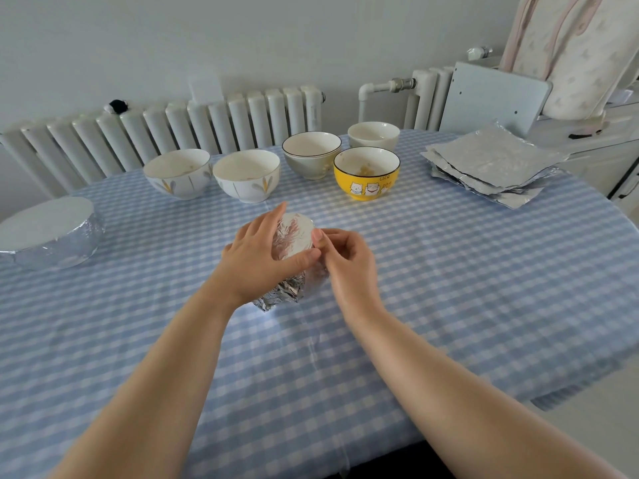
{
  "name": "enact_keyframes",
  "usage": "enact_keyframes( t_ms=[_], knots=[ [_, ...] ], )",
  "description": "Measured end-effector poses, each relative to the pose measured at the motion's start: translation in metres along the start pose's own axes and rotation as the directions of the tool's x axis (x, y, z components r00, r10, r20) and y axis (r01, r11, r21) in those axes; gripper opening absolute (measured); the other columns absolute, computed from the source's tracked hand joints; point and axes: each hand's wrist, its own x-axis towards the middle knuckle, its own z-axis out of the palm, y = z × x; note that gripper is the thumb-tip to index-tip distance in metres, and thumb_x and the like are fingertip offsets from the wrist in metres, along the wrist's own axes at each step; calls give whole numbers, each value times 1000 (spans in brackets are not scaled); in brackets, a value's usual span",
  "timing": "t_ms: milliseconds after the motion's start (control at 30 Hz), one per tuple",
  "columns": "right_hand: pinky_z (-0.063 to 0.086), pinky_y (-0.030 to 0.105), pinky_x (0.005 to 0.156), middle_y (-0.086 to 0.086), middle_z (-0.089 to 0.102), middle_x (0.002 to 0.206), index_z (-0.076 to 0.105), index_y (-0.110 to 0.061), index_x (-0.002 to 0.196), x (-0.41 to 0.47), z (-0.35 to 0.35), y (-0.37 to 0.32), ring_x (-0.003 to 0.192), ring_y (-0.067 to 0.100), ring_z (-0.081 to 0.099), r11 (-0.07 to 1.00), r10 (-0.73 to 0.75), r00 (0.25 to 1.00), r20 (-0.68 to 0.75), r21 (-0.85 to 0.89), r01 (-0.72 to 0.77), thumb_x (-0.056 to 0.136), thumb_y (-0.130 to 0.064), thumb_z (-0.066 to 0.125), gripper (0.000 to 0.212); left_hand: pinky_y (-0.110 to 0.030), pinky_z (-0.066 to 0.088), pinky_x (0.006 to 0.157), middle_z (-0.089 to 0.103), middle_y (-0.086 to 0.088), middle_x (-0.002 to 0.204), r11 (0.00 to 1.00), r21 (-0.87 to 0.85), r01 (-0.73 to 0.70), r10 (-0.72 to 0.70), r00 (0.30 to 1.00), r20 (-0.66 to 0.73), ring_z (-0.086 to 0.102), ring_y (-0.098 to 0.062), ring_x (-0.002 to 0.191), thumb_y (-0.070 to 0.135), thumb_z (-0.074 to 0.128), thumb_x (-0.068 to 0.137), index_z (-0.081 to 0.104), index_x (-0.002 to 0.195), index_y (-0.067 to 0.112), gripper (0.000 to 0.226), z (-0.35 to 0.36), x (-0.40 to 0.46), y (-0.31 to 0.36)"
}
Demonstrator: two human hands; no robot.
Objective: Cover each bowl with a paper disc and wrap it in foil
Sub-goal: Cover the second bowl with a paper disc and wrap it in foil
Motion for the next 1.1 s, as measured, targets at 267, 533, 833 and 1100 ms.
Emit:
enact_keyframes(
  t_ms=[267,533,833,1100],
  knots=[
    [53,22,64,-11,68,73,62,-17,77,10,7,1,69,2,65,999,14,1000,-17,-45,-15,89,-35,72,23,-50,21,118,22,16,159,998,-65,23,-25,999,-30,15,-10,146,91,40,57,13,155,39,114,1,-5,-2],
    [53,26,64,-6,65,71,60,-15,82,11,11,7,66,6,62,998,56,997,-57,25,-55,94,-26,67,18,-50,22,117,24,15,158,998,-57,25,-28,998,-57,17,-12,146,91,40,57,13,155,38,115,2,-5,-1],
    [54,32,83,-3,68,87,58,-19,91,15,14,20,83,10,64,1000,-21,989,-144,6,22,95,-3,59,16,-51,22,117,26,13,158,996,-81,31,-36,998,-56,18,-13,146,91,39,54,13,155,37,118,0,-5,2],
    [49,17,75,-9,68,89,60,-26,88,12,11,16,80,-1,64,991,-92,989,-115,-109,79,95,6,46,36,-50,21,117,25,11,158,996,-65,55,-58,997,-41,20,-14,146,91,38,52,14,155,38,119,1,-5,4]
  ],
)
